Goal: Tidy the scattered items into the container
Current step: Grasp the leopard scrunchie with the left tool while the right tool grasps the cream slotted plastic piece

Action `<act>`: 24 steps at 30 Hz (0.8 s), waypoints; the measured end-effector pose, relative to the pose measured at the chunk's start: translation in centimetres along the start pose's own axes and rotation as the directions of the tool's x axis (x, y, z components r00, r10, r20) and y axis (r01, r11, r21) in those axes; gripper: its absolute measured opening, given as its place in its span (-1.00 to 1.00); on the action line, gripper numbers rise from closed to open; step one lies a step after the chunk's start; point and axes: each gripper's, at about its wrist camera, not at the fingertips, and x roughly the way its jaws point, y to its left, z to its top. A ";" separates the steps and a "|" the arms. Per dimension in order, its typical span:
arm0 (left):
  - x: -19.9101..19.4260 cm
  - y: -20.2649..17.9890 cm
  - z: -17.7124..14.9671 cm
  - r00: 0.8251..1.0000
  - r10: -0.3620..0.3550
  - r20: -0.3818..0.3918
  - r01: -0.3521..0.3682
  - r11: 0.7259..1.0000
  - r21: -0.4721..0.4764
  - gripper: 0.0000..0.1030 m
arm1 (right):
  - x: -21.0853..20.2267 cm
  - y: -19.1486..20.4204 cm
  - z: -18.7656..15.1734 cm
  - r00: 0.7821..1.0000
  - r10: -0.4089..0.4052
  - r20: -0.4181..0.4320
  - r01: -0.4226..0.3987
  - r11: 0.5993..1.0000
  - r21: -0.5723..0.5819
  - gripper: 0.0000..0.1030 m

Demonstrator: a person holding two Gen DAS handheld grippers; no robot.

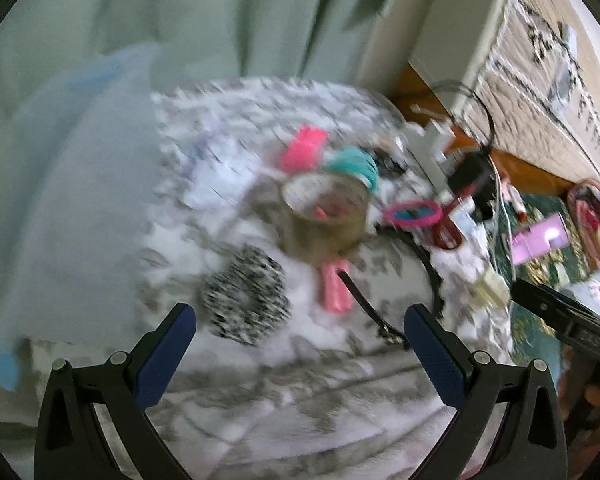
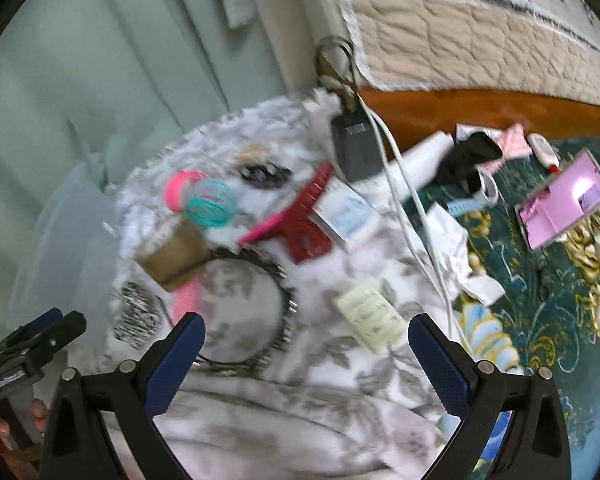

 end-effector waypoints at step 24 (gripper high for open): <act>10.2 2.4 -0.6 0.973 0.116 -0.199 -0.137 0.986 -0.095 0.99 | 6.8 -4.0 -0.2 0.989 -0.066 -0.136 0.070 0.997 0.020 0.61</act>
